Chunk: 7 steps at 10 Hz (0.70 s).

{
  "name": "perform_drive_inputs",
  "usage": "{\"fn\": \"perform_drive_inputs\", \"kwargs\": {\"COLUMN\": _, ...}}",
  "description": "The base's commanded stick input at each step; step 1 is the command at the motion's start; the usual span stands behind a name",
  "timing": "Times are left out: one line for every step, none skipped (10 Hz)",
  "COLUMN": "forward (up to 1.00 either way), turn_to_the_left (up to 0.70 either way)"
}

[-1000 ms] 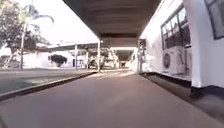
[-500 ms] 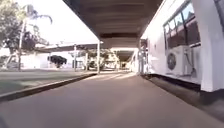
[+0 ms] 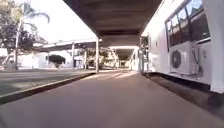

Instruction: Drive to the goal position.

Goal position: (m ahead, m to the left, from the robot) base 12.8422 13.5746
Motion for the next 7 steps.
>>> {"fn": "perform_drive_inputs", "kwargs": {"forward": 0.70, "turn_to_the_left": 0.00}}
{"fn": "perform_drive_inputs", "kwargs": {"forward": 0.70, "turn_to_the_left": 0.00}}
{"fn": "perform_drive_inputs", "kwargs": {"forward": 0.70, "turn_to_the_left": 0.00}}
{"fn": "perform_drive_inputs", "kwargs": {"forward": 0.70, "turn_to_the_left": 0.00}}
{"fn": "perform_drive_inputs", "kwargs": {"forward": 0.70, "turn_to_the_left": 0.00}}
{"fn": "perform_drive_inputs", "kwargs": {"forward": 0.70, "turn_to_the_left": 0.00}}
{"fn": "perform_drive_inputs", "kwargs": {"forward": 0.70, "turn_to_the_left": 0.00}}
